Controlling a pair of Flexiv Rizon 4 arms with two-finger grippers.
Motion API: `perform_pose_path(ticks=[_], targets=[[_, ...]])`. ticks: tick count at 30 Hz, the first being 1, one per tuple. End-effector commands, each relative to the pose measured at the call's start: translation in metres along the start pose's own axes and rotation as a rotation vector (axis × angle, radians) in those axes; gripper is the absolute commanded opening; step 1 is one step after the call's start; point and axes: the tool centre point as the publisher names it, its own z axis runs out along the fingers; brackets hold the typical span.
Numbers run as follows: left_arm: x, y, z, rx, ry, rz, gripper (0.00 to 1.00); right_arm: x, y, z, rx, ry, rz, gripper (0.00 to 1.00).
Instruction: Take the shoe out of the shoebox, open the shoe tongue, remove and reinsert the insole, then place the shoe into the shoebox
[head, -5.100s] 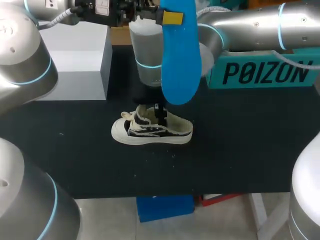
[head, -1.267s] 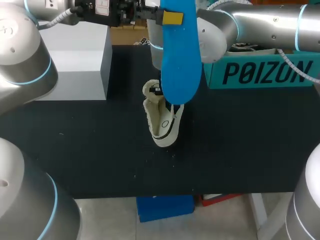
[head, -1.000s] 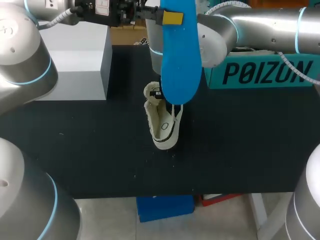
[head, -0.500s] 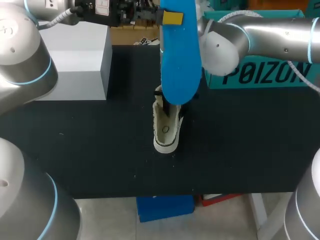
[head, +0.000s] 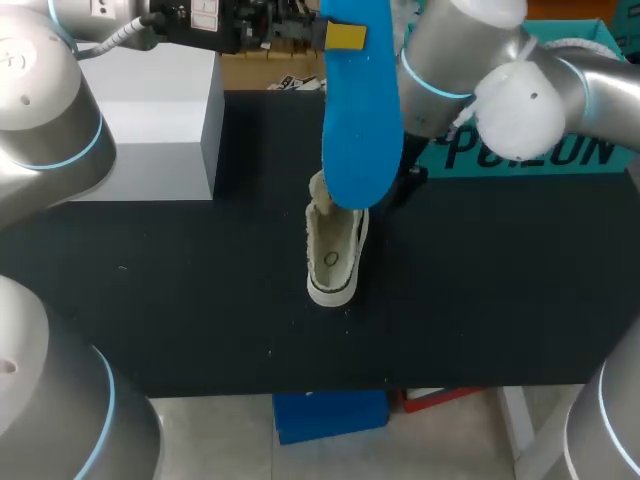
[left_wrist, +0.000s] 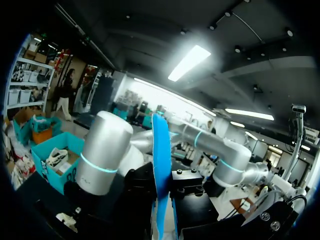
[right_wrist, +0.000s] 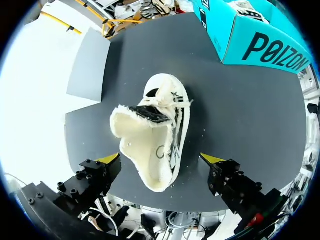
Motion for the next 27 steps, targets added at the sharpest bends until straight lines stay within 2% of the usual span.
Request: perform_pose_path(ticks=[1, 17, 20, 27], targets=[[-0.001, 0.001, 0.002, 0.001, -0.002, 0.001, 0.0, -0.017, -0.01, -0.017, -0.054, 0.336, -0.039, 1.0], [-0.001, 0.001, 0.002, 0.001, -0.002, 0.001, 0.0, -0.017, -0.01, -0.017, -0.054, 0.336, -0.039, 1.0], [-0.001, 0.001, 0.002, 0.001, -0.002, 0.001, 0.0, -0.017, -0.013, -0.026, -0.087, 0.503, -0.013, 1.0], [-0.001, 0.001, 0.002, 0.001, -0.002, 0.001, 0.0, -0.012, -0.007, -0.043, -0.127, 0.676, -0.021, 1.0]])
